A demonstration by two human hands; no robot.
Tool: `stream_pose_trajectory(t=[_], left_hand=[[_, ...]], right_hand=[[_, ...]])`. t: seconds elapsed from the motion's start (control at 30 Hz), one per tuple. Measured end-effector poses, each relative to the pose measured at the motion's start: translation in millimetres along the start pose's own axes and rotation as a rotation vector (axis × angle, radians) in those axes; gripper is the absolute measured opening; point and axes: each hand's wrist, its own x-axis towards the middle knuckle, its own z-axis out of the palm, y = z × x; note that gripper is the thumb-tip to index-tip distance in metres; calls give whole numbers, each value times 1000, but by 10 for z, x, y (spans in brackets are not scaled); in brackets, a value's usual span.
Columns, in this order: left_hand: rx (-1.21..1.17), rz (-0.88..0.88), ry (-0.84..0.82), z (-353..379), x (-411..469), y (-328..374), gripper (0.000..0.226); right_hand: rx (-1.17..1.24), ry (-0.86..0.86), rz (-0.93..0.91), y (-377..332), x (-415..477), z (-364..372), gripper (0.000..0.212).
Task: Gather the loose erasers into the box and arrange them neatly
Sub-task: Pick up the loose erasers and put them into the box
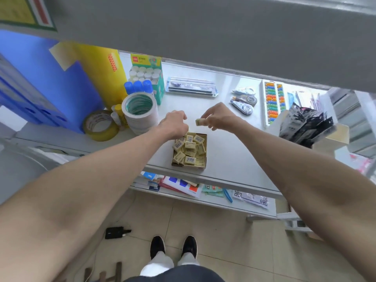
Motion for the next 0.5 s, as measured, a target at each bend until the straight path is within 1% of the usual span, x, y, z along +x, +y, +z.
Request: stream_pose_trajectory(t=[0.1,0.2,0.27,0.37,0.5], left_hand=[[10,23,7,14,-77,41,47],[32,90,42,31,-169,54,45],[41,107,73,32,-215,45,45],[42,80,87,3,-262,-3,48],[11,47,80,-58,-292,-112,47]], right_hand=[[28,-104,54,-22,-114,-3,26],[40,-184,68,-47,-208,27,20],[58,-185,51,-60,-232,87,17],[79,-160,11,-74,-211,185,11],[-40,-149,-26,-68,-149,167,14]])
